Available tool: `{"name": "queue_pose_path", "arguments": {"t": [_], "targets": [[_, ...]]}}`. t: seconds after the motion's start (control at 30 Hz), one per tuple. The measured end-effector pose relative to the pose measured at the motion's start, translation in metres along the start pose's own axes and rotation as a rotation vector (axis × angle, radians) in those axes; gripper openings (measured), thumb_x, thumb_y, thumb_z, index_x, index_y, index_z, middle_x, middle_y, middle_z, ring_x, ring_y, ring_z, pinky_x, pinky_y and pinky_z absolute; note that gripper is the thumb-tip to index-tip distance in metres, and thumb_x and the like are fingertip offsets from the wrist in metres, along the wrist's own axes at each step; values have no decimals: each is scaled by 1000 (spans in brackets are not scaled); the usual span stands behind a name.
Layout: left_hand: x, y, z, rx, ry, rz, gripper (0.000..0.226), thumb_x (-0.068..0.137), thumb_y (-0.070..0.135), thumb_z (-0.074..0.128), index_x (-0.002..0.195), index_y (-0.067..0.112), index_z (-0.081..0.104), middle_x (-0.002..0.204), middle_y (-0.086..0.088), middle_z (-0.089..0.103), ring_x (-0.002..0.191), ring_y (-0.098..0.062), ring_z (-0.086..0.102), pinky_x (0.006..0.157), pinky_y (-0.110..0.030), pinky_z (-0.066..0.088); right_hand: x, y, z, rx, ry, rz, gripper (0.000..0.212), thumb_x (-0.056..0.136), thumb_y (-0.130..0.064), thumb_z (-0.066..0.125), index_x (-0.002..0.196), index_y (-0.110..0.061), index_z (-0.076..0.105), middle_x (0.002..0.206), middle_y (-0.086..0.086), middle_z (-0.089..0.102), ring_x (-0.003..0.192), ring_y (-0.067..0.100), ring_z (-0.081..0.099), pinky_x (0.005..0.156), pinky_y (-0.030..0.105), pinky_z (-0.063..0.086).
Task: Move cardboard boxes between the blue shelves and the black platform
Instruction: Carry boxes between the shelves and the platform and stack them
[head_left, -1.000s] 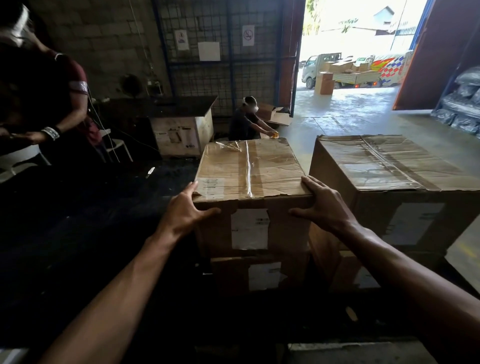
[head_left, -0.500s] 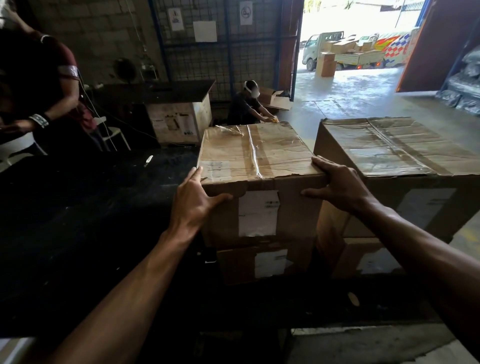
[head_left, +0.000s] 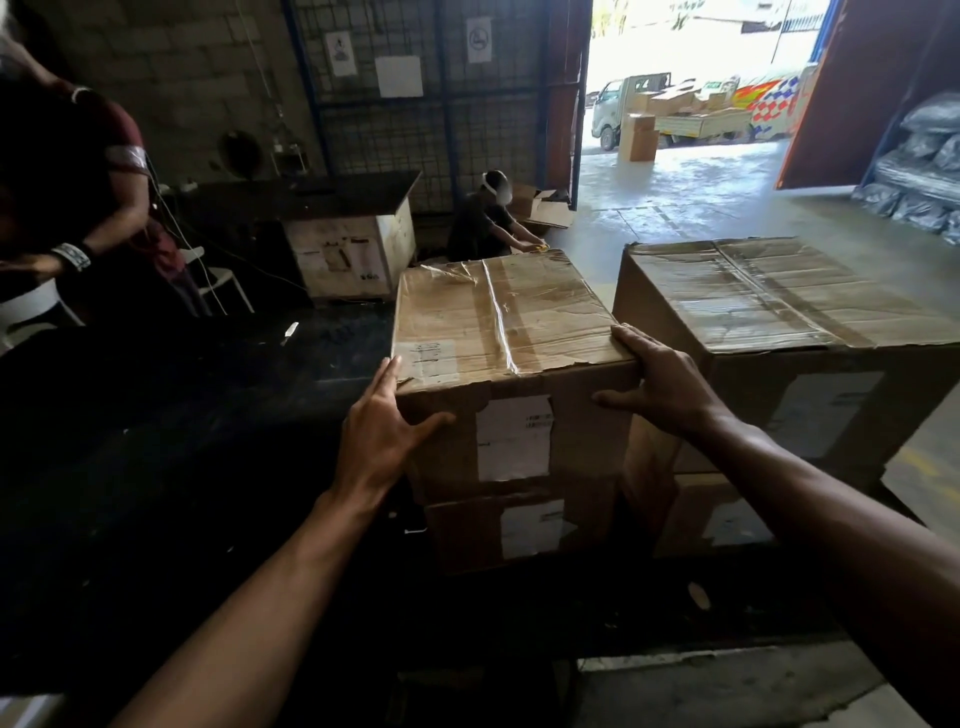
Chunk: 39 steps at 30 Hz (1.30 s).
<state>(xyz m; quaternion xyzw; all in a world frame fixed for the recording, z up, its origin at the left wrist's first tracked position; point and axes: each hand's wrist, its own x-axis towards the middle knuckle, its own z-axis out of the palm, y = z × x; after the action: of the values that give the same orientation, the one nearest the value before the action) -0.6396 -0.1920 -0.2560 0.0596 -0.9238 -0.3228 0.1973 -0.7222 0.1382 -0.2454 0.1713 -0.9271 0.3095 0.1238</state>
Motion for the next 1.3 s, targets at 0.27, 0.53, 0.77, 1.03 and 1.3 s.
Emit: {"name": "queue_pose_path", "arguments": {"t": [0.27, 0.53, 0.77, 1.03, 1.3], "targets": [[-1, 5, -14, 92, -78, 33, 114, 65, 60, 80, 153, 8, 29, 160, -9, 27, 146, -21, 29, 118, -31, 22, -8, -12, -9, -64, -18, 2, 96, 66, -46, 86, 146, -19, 42, 148, 8, 44, 134, 24, 45, 111, 38, 38], [13, 68, -26, 306, -108, 291, 85, 80, 68, 61, 146, 18, 42, 151, -6, 44, 135, -25, 45, 108, -47, 38, -25, -31, -58, -196, -81, -81, 76, 74, -53, 78, 139, -24, 51, 128, 3, 64, 105, 16, 65, 87, 27, 50], [40, 193, 19, 163, -230, 637, 61, 84, 67, 56, 129, 26, 60, 128, -5, 65, 115, -25, 61, 91, -43, 51, -86, -21, -145, -286, -8, 99, 62, 76, -52, 76, 130, -25, 60, 114, -3, 71, 91, 9, 69, 84, 26, 52], [-6, 326, 113, -122, -548, 1056, 57, 84, 62, 57, 125, 24, 63, 124, -1, 68, 111, -21, 64, 96, -36, 46, -259, -6, -221, -440, 283, 743, 77, 75, -56, 74, 138, -18, 54, 127, 0, 66, 113, 21, 63, 94, 36, 49], [-149, 391, 120, -398, -875, 1452, 69, 82, 64, 63, 140, 30, 48, 137, 0, 59, 122, -24, 57, 94, -45, 51, -445, -152, -194, -662, 881, 1393, 87, 67, -67, 70, 133, -11, 57, 123, 15, 66, 113, 31, 62, 92, 41, 51]]}}
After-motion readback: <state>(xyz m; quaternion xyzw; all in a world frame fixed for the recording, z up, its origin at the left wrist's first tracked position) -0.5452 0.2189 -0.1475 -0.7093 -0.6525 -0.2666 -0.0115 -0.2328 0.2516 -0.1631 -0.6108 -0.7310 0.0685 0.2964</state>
